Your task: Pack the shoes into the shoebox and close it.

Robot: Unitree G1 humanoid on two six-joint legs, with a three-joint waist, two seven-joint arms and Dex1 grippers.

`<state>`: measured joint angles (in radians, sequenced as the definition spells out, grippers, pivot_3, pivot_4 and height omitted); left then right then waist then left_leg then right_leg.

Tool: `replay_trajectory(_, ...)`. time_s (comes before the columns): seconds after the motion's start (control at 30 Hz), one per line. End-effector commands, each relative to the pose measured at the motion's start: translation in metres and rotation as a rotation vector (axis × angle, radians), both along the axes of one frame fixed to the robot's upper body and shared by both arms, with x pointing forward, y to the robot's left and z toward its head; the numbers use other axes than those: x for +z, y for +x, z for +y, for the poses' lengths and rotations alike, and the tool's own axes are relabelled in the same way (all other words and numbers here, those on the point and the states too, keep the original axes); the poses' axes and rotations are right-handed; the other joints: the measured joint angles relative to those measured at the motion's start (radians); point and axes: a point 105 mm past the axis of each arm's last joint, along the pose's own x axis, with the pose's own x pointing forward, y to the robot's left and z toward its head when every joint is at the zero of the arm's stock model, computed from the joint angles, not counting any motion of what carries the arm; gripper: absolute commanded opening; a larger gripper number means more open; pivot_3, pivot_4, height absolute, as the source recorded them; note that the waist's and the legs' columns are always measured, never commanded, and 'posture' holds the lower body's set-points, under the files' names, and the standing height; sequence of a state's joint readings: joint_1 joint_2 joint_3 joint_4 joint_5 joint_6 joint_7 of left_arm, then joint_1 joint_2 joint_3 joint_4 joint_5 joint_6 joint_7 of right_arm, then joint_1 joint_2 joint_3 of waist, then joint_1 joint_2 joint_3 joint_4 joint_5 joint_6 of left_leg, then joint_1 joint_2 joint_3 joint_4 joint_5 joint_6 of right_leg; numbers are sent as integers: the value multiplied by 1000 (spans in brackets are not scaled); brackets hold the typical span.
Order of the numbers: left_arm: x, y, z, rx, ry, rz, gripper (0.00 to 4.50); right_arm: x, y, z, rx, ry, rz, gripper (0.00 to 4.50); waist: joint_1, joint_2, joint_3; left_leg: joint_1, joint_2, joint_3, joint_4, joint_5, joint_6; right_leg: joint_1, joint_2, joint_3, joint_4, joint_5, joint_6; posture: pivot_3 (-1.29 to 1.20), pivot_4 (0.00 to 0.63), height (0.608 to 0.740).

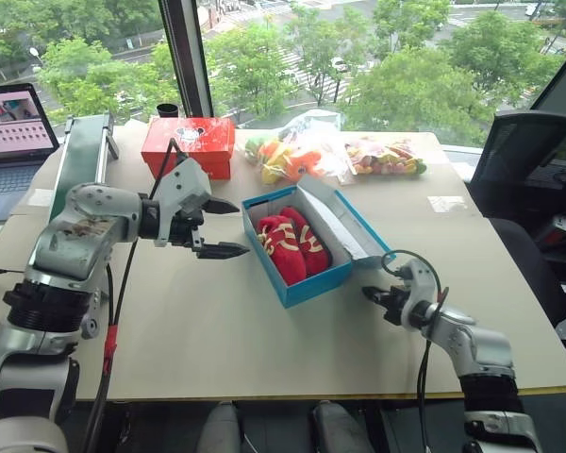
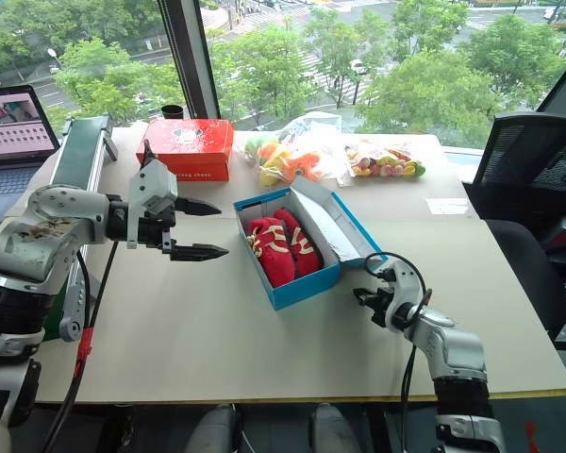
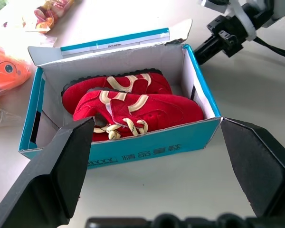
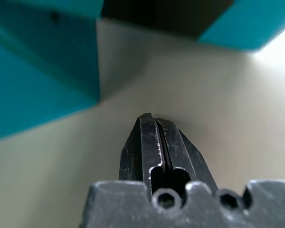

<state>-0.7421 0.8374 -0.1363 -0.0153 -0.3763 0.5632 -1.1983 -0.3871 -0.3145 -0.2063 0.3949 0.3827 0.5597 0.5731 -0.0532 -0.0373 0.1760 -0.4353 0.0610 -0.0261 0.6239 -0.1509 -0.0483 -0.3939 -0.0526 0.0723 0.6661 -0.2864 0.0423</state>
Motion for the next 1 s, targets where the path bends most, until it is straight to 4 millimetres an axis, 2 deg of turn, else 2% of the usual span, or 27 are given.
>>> replay_trajectory(0.03, 14, -1, 5, 15, 9, -65, 4500, -12, 18, -29, -188, 104, -26, 13, -5, -1, 0, 6, 0, 0, 0, 0, 0, 6, 0, 0, -2, 0, 3, 0, 150, 739)
replay_trajectory(0.1, 12, -1, 7, 20, 16, -63, 4500, -11, 25, -34, -209, 87, -57, 13, -5, -3, 0, 10, 0, 1, 0, 0, 0, 11, -1, 0, -4, -1, 6, 0, 150, 739)
replay_trajectory(0.17, 14, -3, 10, 29, 15, -61, 4500, 13, 39, -40, -274, 208, -145, 13, -5, -3, -1, 12, 0, 0, 0, 0, 0, 13, -1, 0, -3, -1, 6, 0, 150, 739)
replay_trajectory(0.2, 14, -3, 13, 41, 18, -61, 4500, 34, 46, -42, -280, 284, -220, 13, -6, -3, 0, 12, 0, 0, 1, 0, 0, 14, -1, 0, -3, -1, 6, 0, 150, 739)
replay_trajectory(0.23, 13, -4, 15, 49, 21, -61, 4500, 51, 50, -39, -255, 333, -275, 13, -5, -2, 0, 12, -1, 0, 1, 0, 0, 14, -1, 1, -3, -1, 7, 0, 150, 739)
replay_trajectory(0.3, 12, -5, 17, 57, 23, -61, 4500, 69, 51, -32, -190, 364, -334, 13, -6, -1, 1, 10, -1, 1, 0, 0, 0, 10, -1, 2, -2, 0, 6, 0, 150, 739)
replay_trajectory(0.33, 12, -6, 17, 58, 22, -59, 4500, 76, 50, -23, -128, 370, -353, 13, -6, 0, 1, 9, -1, 1, -1, 0, 0, 8, -1, 2, -2, 1, 4, 0, 150, 739)
replay_trajectory(0.4, 11, -7, 19, 66, 24, -58, 4500, 96, 34, 14, 132, 313, -388, 13, -6, 2, 2, 6, 0, 0, -3, 0, 0, 5, 0, 1, -1, 2, 0, 0, 150, 739)
replay_trajectory(0.43, 12, -7, 22, 78, 25, -61, 4500, 103, 16, 37, 303, 238, -386, 13, -7, 2, 3, 4, 0, 0, -4, 0, 0, 3, 0, 1, -1, 2, 0, 0, 150, 739)
replay_trajectory(0.47, 13, -8, 24, 89, 26, -65, 4500, 105, -1, 55, 434, 192, -366, 13, -7, 3, 3, 4, 0, 0, -6, 0, 0, 2, 0, 1, -1, 2, 0, 0, 150, 739)
replay_trajectory(0.5, 14, -8, 26, 97, 26, -67, 4500, 105, -13, 64, 506, 167, -348, 13, -8, 3, 3, 1, -1, 0, -7, 0, 0, -1, 0, 1, -1, 2, 0, 0, 150, 739)
replay_trajectory(0.6, 14, -10, 30, 112, 32, -68, 4500, 110, -40, 80, 648, 127, -309, 13, -5, 3, 3, -7, 0, 0, -8, 0, 0, -11, 0, 1, 1, 2, 0, 0, 150, 739)
replay_trajectory(0.67, 13, -12, 31, 117, 32, -66, 4500, 103, -50, 87, 706, 55, -270, 13, -2, 3, 3, -7, 0, 0, -7, 0, 0, -10, 0, 1, 0, 2, 0, 0, 150, 739)
replay_trajectory(0.73, 12, -13, 31, 121, 28, -65, 4500, 95, -48, 89, 711, -18, -258, 13, 4, 3, 3, -7, -1, 0, -6, 0, 0, -10, -1, 1, 1, 2, 0, 0, 150, 739)
replay_trajectory(0.87, 11, -14, 30, 128, 22, -63, 4500, 94, -34, 87, 669, -64, -253, 13, 12, 3, 3, -6, 0, 0, 0, 0, 0, -8, 0, 1, 1, -1, 3, 0, 150, 739)
replay_trajectory(1.0, 10, -16, 31, 141, 11, -60, 4500, 113, -6, 102, 650, -136, -312, 13, 8, 3, 3, -6, 0, 0, 2, 0, 0, -7, 0, 1, 1, 0, 3, 0, 150, 739)
